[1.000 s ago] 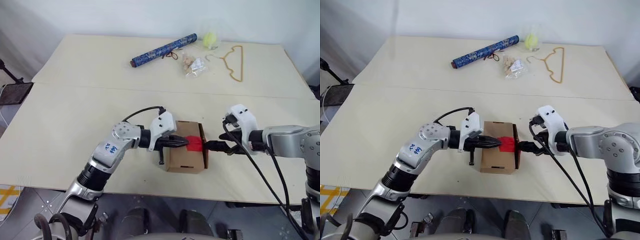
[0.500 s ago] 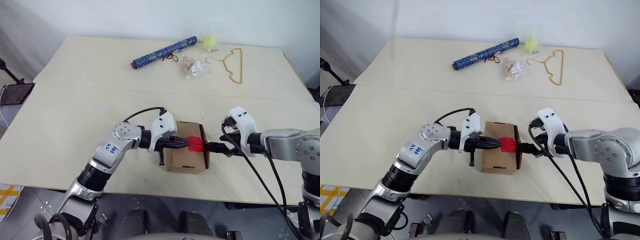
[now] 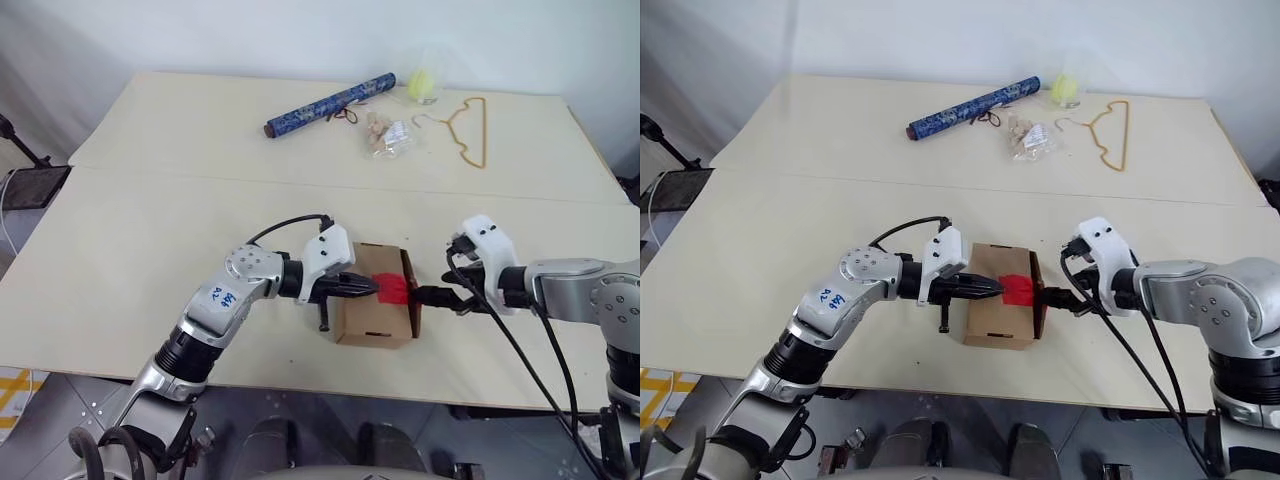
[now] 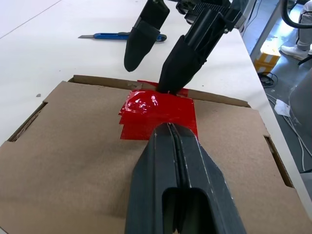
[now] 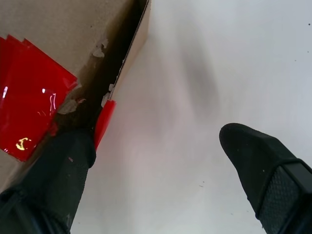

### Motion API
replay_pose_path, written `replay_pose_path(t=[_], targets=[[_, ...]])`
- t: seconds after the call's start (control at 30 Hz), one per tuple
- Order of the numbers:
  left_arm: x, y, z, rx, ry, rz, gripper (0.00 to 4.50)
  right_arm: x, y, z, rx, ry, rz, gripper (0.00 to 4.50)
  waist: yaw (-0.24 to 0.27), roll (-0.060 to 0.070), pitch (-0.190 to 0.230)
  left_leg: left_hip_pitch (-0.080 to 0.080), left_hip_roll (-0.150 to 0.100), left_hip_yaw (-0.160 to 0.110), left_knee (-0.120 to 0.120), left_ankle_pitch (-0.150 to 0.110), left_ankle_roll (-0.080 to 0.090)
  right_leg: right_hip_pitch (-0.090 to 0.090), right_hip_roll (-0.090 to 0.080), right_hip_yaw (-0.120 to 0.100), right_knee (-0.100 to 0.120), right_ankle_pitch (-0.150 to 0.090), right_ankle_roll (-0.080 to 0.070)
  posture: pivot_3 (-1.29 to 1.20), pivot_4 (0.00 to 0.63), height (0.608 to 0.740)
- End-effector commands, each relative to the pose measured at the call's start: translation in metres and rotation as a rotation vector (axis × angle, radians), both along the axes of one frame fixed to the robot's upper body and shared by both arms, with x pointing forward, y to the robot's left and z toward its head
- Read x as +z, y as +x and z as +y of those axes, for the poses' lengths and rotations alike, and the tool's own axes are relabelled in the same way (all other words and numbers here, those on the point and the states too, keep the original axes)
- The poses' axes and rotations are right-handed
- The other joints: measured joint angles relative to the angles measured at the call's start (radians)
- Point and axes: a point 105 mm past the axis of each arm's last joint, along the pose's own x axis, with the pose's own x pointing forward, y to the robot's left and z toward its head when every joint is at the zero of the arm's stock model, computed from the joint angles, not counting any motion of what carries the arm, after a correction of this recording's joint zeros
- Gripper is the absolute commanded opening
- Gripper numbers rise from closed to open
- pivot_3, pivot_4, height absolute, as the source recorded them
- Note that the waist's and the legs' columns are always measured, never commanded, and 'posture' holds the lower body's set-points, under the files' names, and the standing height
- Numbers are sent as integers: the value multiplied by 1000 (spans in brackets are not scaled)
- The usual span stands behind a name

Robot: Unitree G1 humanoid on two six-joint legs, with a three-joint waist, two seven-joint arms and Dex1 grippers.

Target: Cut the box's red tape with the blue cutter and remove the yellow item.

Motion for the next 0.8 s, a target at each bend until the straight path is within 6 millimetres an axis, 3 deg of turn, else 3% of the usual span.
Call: replay_pose_path(t=[0.03,0.3,0.47,0.6,0.8], targets=[[-13,-1,4,16,40,42,0,-18,-4,-32,-121,-115,81,4481,1,0,0,0,0,0,0,0,0,0,0,0,0,0,0,0,150,740],[-16,-2,3,20,45,59,0,-18,-2,-36,-134,-131,70,4481,6,0,0,0,-1,-1,0,0,0,1,0,0,-1,0,0,0,150,740],[-34,-1,8,58,86,139,0,-19,-4,-38,-134,-145,69,4481,-5,2,-2,-1,0,1,-1,0,0,0,0,0,-2,0,0,0,150,740],[-35,0,7,67,84,135,0,-17,-4,-40,-134,-146,62,4481,-4,2,-2,0,0,1,-1,0,0,0,0,0,-2,0,0,0,150,740],[-27,-1,8,57,65,102,0,10,1,-58,-185,-84,-11,4481,-4,2,-2,0,0,1,-1,0,0,0,0,0,-2,0,0,0,150,740]])
